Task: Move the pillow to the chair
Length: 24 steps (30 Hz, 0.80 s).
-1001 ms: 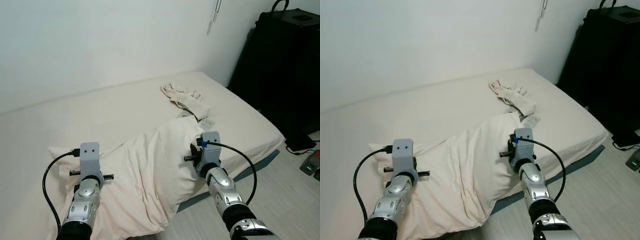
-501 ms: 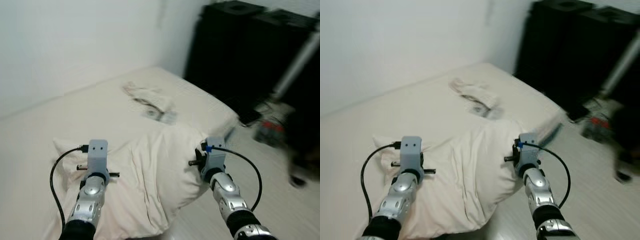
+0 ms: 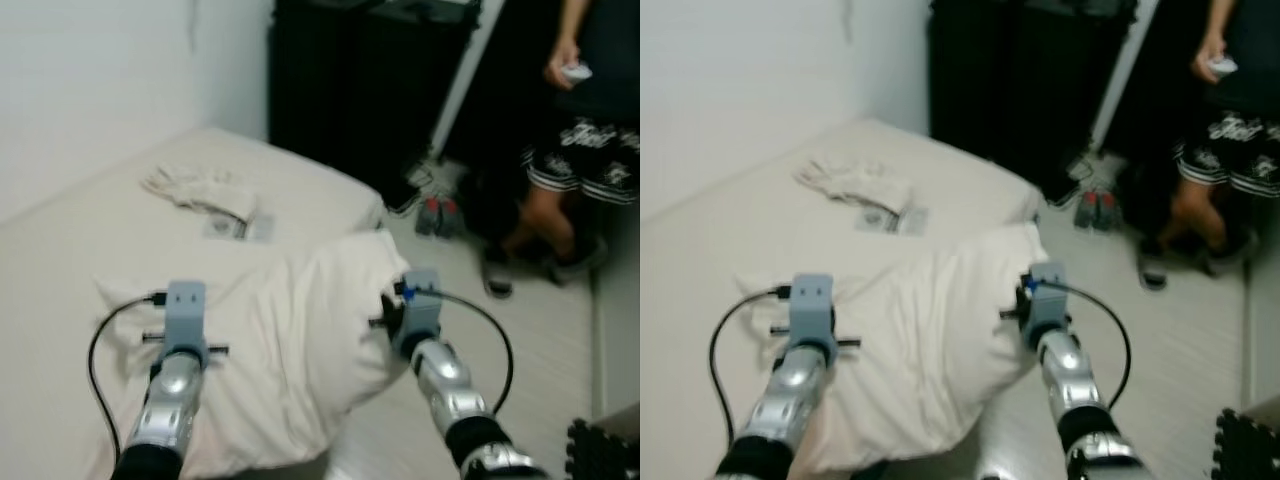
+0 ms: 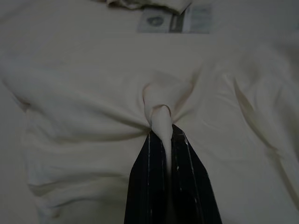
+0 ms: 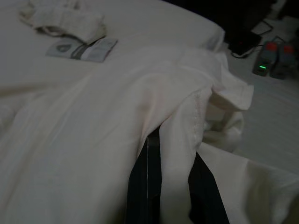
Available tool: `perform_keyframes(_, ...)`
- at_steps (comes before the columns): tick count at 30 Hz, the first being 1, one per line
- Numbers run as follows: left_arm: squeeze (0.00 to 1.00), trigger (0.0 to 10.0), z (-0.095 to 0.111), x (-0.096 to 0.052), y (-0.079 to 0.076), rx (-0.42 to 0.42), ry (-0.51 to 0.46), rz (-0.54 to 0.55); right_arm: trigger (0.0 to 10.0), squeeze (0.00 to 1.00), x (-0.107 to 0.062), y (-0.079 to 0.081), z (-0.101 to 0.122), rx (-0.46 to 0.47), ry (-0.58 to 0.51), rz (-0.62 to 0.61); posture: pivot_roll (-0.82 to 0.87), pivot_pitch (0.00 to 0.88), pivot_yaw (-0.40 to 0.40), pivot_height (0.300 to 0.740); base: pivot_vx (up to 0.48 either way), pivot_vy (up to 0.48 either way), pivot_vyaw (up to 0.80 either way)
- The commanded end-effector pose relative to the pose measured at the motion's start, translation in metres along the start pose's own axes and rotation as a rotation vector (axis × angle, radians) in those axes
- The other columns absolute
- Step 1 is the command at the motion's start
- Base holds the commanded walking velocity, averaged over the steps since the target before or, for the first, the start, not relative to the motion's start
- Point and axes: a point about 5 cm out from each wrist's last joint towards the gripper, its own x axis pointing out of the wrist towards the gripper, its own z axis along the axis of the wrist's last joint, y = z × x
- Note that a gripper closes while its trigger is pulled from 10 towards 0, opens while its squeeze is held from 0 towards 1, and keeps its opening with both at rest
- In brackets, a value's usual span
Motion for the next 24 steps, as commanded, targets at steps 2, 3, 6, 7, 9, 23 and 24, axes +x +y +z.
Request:
perform_keyframes(2, 0.0, 10.0, 0.0094, -0.0006, -0.0015, -0.002, -0.051, -0.003, 10.0, 0.0, 0.0021, 0.0, 0.0077, 0.007, -0.028, 0.011, -0.03, 0.066, -0.037, 0.74, 0.0, 0.0, -0.8)
perform_keyframes(3, 0.0, 10.0, 0.0091, -0.0009, -0.001, -0.007, -0.049, -0.001, 10.0, 0.0, 0.002, -0.0005, 0.0078, 0.013, -0.028, 0.009, -0.03, 0.066, -0.036, 0.74, 0.0, 0.0, -0.8)
perform_keyframes(6, 0.0, 10.0, 0.0087, -0.001, -0.0005, -0.008, -0.046, 0.0, 10.0, 0.0, 0.0021, -0.0015, 0.009, 0.017, -0.035, 0.002, -0.03, 0.066, -0.033, 0.74, 0.0, 0.0, -0.8)
perform_keyframes(7, 0.0, 10.0, 0.008, -0.0008, -0.0001, -0.008, -0.042, 0.001, 10.0, 0.0, 0.0022, -0.0025, 0.0107, 0.023, -0.043, -0.004, -0.03, 0.064, -0.032, 0.74, 0.0, 0.0, -0.8)
perform_keyframes(9, 0.0, 10.0, 0.0082, 0.0002, 0.0003, -0.004, -0.038, 0.001, 10.0, 0.0, 0.0029, -0.004, 0.0143, 0.035, -0.058, -0.014, -0.03, 0.06, -0.029, 0.74, 0.0, 0.0, -0.8)
perform_keyframes(23, 0.0, 10.0, 0.0128, 0.0034, -0.001, 0.001, -0.039, -0.003, 10.0, 0.0, 0.0061, -0.0019, 0.0173, 0.055, -0.055, -0.015, -0.02, 0.063, -0.032, 0.74, 0.0, 0.0, -0.8)
perform_keyframes(24, 0.0, 10.0, 0.0128, 0.0034, -0.001, 0.001, -0.039, -0.003, 10.0, 0.0, 0.0061, -0.0019, 0.0173, 0.055, -0.055, -0.015, -0.02, 0.063, -0.032, 0.74, 0.0, 0.0, -0.8)
